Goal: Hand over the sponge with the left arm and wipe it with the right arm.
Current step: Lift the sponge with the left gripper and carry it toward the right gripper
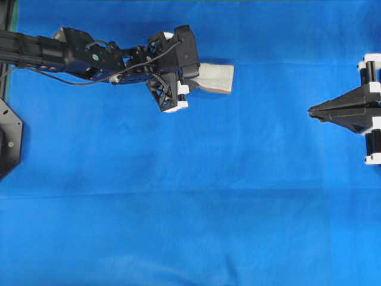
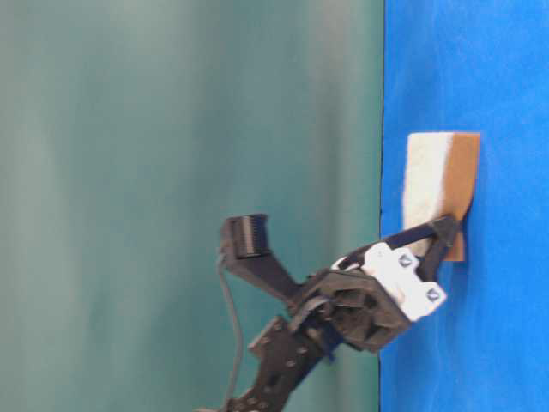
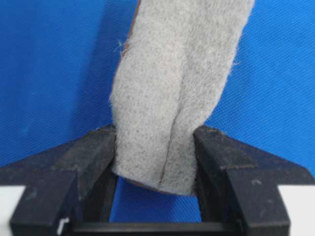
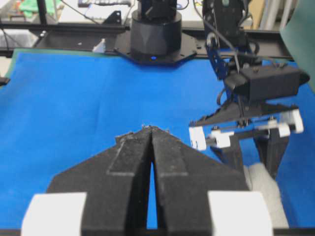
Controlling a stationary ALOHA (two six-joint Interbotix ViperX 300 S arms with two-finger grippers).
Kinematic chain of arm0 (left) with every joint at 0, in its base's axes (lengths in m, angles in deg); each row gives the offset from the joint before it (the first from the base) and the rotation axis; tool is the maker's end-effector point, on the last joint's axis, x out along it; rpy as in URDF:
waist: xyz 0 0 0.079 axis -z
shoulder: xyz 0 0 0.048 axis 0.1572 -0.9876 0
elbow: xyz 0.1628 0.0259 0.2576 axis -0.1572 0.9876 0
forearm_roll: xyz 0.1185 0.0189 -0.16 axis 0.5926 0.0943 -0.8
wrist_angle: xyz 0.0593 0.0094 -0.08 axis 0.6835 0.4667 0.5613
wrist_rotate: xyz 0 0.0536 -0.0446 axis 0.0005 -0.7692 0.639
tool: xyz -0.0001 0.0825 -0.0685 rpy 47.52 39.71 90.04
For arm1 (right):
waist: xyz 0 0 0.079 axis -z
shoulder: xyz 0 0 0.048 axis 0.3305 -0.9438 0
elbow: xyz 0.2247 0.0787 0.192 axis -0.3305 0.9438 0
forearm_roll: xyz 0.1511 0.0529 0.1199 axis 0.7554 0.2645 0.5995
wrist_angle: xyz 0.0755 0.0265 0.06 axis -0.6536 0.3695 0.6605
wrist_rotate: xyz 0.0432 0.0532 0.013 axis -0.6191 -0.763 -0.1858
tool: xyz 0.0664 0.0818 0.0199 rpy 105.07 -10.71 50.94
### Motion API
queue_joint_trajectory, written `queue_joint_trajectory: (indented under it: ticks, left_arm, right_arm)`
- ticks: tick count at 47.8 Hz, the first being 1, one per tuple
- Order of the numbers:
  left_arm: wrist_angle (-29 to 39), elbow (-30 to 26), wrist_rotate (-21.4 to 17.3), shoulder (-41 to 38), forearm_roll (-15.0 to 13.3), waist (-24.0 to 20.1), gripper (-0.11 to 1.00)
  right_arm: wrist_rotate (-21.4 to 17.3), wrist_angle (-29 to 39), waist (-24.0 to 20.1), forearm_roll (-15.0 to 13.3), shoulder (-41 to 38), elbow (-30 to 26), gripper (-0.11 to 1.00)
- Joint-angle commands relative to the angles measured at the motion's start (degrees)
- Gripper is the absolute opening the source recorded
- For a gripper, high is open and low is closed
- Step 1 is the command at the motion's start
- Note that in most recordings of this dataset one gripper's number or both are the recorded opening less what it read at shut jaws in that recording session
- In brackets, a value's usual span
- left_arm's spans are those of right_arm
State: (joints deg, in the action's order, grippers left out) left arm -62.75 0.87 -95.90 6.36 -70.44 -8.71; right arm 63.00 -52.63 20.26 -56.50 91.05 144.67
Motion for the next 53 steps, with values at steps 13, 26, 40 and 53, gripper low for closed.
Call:
queue_joint_trajectory:
  ticks: [13,26,40,53]
  left_arm:
    - [6.6,1.9,5.4,13.0,-0.5,6.5,0.38]
    - [7.6,5.9,15.6,20.7,-0.5,12.7,0.38]
    - [7.5,7.1,19.7,22.4,-0.5,16.7,0.38]
    - [7.5,6.9,19.4,22.3,-0.5,16.7,0.38]
  right_arm:
    - [0.0,-0.3,4.0,0.0,-0.3,-1.0,0.00]
    - [-0.1,-0.3,5.7,0.0,-0.7,-1.2,0.00]
    - [-0.4,-0.3,5.8,0.0,-1.5,-1.6,0.00]
    - [-2.2,-0.3,4.0,0.2,-5.6,-4.8,0.00]
